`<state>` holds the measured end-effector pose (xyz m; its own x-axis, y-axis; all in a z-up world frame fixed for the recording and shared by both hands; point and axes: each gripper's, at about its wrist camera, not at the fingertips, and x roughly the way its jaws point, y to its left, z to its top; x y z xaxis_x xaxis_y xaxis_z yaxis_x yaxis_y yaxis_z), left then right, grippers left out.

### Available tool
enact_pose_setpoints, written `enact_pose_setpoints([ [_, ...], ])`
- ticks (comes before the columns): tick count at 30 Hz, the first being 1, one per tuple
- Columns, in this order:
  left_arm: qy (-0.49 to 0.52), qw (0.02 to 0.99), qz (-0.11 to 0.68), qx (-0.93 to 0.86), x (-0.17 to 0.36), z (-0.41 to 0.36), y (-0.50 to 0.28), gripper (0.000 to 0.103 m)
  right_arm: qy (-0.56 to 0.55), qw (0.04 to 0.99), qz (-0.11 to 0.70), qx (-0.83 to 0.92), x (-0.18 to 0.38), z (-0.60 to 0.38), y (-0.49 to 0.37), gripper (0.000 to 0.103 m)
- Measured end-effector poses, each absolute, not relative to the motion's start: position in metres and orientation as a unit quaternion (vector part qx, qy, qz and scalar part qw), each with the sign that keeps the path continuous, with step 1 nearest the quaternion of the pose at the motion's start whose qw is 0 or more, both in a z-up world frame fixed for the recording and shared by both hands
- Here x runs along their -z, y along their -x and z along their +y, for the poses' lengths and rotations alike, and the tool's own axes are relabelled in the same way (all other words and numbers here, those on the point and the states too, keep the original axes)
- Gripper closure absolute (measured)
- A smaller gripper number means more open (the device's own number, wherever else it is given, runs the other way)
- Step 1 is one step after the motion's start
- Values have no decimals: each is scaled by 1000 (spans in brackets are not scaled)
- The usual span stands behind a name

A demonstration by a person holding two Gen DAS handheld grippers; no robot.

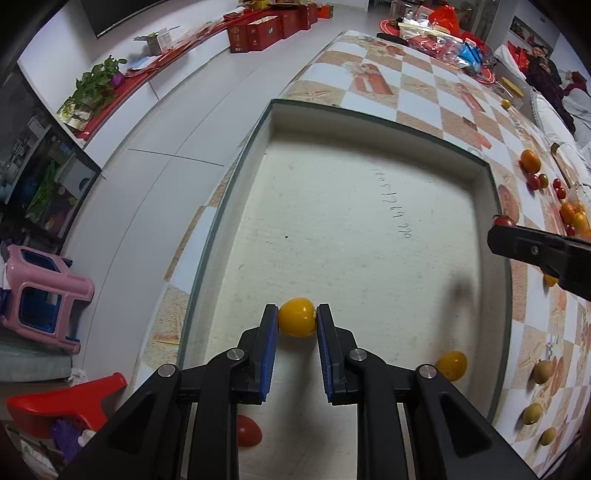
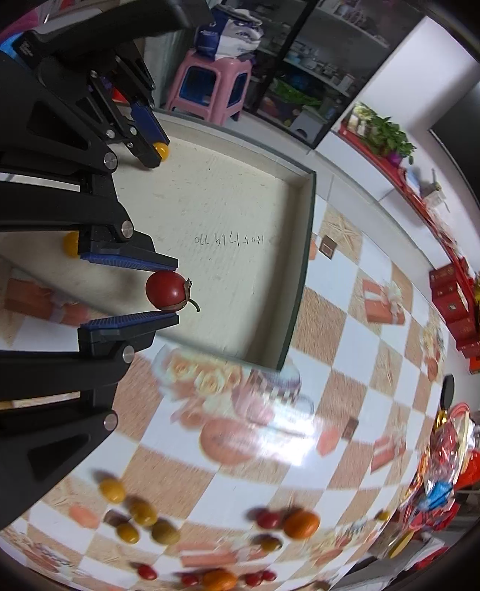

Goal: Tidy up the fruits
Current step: 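Carry both tomatoes into the white tray and release them, then grasp a brown round fruit with the left tool while the right tool grasps another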

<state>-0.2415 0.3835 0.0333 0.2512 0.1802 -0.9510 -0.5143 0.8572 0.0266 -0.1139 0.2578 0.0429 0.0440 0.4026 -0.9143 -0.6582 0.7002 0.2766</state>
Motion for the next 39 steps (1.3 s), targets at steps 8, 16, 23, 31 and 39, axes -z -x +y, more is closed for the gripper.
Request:
enact_pose_setpoints([
  [8,118,777,576,-225,-26,381,244,81,146,707,588,-366,-20,284,111,79],
  [16,85,776,583,-223,-26,372,240,73,176,698,584,-377,-13,293,119,62],
  [23,65,782,576,-229,-32,365,243,22,160,701,575,-389,-26,294,119,36],
  [31,56,777,589,-214,-37,350,244,22,113,727,559,-382,-55,266,110,16],
  [39,30,799,583,-147,-55,301,225,22,65,757,572,-310,-64,182,96,15],
])
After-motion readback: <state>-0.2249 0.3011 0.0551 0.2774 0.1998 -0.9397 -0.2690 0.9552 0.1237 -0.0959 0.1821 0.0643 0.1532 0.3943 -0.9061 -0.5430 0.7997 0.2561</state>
